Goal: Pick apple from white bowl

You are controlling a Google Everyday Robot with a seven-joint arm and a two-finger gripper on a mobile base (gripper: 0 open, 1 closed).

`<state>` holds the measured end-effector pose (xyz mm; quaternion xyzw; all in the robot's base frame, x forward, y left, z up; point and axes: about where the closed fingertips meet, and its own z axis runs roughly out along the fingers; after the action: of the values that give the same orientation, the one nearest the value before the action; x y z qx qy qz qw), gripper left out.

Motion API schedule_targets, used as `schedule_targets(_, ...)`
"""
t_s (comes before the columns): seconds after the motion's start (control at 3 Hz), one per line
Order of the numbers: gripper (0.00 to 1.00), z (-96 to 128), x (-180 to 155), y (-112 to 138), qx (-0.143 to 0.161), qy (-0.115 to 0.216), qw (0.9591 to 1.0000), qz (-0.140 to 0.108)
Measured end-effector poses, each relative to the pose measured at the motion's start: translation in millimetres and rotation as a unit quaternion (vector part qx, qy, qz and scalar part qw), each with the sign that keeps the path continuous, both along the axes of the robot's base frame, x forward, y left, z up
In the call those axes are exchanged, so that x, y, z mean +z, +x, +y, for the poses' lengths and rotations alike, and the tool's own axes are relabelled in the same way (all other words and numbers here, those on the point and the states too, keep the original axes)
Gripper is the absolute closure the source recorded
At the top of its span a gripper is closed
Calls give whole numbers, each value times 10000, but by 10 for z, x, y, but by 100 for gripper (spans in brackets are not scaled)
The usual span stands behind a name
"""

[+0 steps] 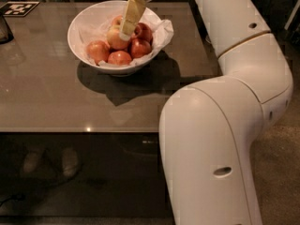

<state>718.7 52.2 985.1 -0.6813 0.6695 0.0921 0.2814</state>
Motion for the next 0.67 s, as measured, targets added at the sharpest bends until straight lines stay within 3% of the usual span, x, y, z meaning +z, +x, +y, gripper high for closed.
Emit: schedule_targets(0.67, 0, 140, -260, 136, 26, 123, 9996, 233)
